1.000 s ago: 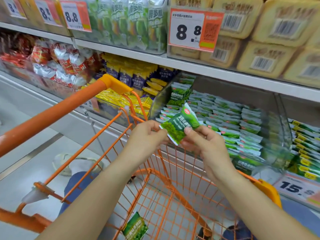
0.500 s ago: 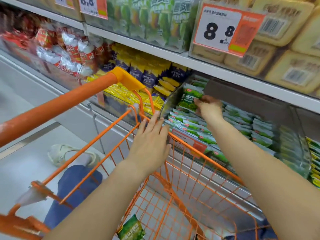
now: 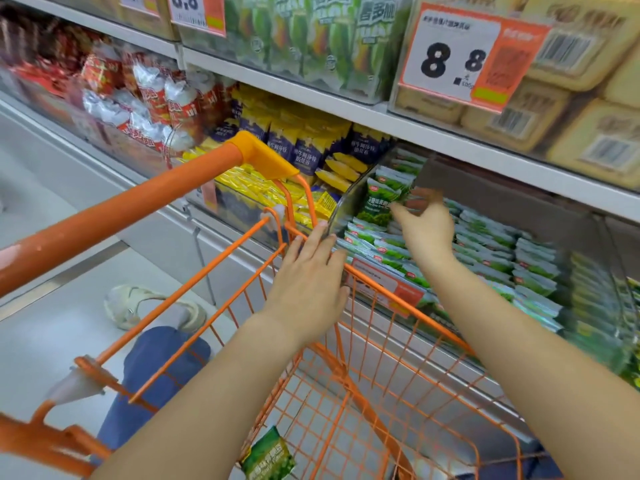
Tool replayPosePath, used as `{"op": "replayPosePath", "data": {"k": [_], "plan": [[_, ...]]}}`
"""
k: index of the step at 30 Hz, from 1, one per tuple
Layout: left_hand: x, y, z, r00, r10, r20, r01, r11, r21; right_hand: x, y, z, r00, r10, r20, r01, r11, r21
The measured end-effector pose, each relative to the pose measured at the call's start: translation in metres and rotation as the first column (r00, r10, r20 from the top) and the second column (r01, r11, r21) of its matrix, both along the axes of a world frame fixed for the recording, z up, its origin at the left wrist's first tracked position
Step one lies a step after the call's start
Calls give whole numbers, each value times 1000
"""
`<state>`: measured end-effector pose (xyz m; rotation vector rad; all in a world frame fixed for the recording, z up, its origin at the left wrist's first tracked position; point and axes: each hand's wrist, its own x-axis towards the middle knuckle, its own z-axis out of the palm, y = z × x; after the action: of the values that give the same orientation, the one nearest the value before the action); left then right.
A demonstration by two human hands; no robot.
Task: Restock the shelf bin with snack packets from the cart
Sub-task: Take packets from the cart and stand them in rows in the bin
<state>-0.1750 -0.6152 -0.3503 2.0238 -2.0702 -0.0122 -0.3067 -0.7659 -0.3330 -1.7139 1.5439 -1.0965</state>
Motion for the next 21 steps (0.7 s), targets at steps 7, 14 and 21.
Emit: {"op": "replayPosePath", "data": {"k": [7,14,21], "plan": [[-1,55,35,995,-96,-15,97,983,158,-21,118,-5,782,577,-236,-616,775,-144],[8,106,-4,967,-107,231,-87,714,694,0,181,-86,-199,825,-529,-570,342,747],[9,100,-12,978,-40,206,-101,770,630,15,202,-172,104,858,-503,-425,496,757]]}}
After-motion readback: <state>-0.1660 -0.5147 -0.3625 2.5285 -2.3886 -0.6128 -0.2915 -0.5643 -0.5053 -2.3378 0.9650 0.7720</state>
